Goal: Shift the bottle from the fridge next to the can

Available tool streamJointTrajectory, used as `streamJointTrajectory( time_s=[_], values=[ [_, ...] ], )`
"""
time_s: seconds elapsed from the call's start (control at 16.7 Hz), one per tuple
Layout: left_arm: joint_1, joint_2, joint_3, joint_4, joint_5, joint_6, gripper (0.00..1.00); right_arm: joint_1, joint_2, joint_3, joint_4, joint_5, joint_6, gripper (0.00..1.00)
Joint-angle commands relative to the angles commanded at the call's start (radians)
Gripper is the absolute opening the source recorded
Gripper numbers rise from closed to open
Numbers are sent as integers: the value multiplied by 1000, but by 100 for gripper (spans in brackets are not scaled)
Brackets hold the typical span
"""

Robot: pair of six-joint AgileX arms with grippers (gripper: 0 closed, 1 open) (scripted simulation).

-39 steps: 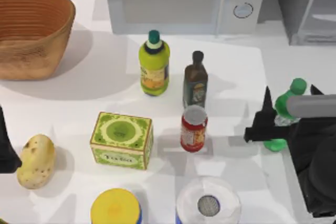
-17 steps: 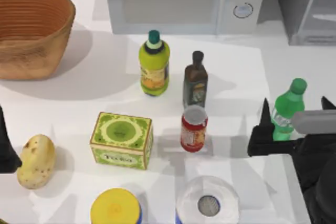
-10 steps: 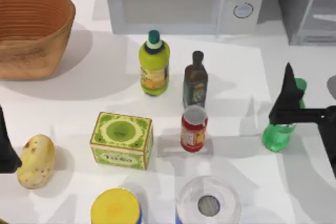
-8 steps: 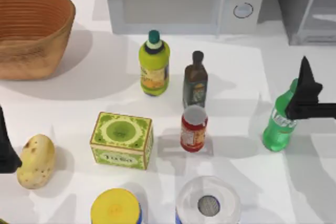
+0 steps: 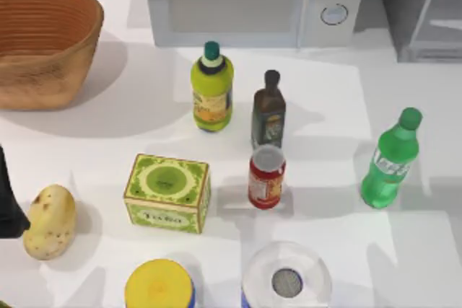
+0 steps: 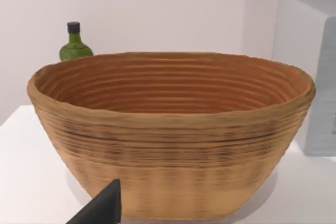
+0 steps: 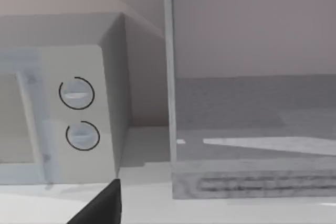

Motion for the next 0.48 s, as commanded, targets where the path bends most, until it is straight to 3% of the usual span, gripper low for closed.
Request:
streamJointTrajectory(
  time_s=[0.48],
  values=[
    [0,0,0,0,0,0,100,-216,-406,-79,-322,-211,-42,100]
  ],
)
